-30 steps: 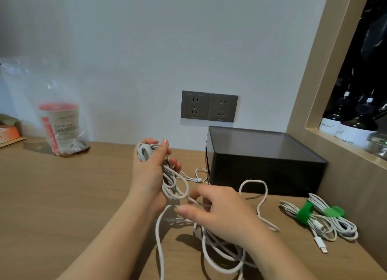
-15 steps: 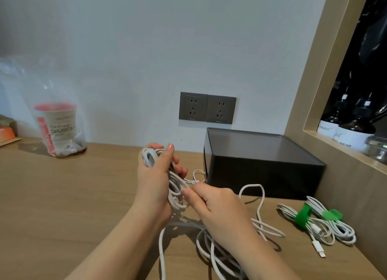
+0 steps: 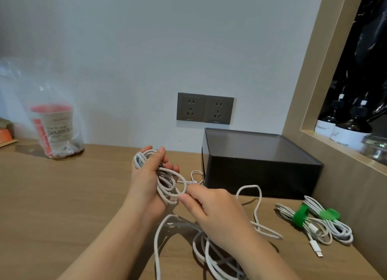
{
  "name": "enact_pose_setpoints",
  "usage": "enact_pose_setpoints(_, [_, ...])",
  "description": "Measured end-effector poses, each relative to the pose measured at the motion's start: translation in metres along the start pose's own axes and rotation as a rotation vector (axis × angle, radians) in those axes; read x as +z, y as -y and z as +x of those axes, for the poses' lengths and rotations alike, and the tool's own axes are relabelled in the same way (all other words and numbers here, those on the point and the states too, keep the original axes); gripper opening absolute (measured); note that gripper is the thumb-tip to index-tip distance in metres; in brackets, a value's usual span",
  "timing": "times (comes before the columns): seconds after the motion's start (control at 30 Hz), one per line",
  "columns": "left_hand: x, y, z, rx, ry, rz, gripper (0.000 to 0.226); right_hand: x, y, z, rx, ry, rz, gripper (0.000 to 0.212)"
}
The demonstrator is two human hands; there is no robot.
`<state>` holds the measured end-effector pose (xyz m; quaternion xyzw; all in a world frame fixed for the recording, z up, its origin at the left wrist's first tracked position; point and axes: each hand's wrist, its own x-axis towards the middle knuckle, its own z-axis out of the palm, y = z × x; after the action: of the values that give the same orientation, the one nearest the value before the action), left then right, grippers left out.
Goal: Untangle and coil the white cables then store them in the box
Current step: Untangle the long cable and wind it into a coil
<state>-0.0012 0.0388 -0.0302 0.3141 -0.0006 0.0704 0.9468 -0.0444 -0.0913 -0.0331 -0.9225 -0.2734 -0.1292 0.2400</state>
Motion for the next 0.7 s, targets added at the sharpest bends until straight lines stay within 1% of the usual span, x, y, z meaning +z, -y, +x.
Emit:
enact_pose_setpoints(0.1, [0.003, 0.000, -0.005, -0.008, 0.010, 0.044, 0.015, 0.001, -0.002, 0.000, 0.014, -0.012, -0.010, 0.024])
enact_pose_setpoints(0.27, [0.006, -0.003, -0.007, 0.083, 0.000, 0.186, 0.028, 0.005, 0.000, 0.001, 0.043, -0.002, 0.034, 0.021])
enact_pose_setpoints(0.37, [0.006, -0.006, -0.004, 0.100, -0.036, 0.165, 0.023, -0.002, -0.003, 0.002, 0.109, 0.026, 0.105, 0.022])
enact_pose_setpoints(0.43, [0.004, -0.011, 0.002, 0.073, -0.050, 0.093, 0.017, -0.008, -0.013, 0.002, 0.188, 0.046, 0.083, 0.019])
enact_pose_setpoints(0.47, [0.002, -0.014, 0.005, 0.049, -0.048, 0.049, 0.014, -0.011, -0.019, 0.002, 0.238, 0.029, 0.068, 0.015])
enact_pose_setpoints(0.53, [-0.002, -0.021, 0.011, -0.028, -0.024, -0.033, 0.012, -0.017, -0.032, 0.002, 0.360, -0.073, 0.096, 0.010])
enact_pose_setpoints(0.6, [-0.005, -0.023, 0.013, -0.114, 0.017, -0.050, 0.014, -0.024, -0.040, 0.002, 0.488, -0.190, 0.216, 0.011])
enact_pose_setpoints(0.7, [-0.003, -0.021, 0.010, -0.137, 0.063, -0.009, 0.015, -0.028, -0.043, 0.000, 0.616, -0.285, 0.401, 0.013])
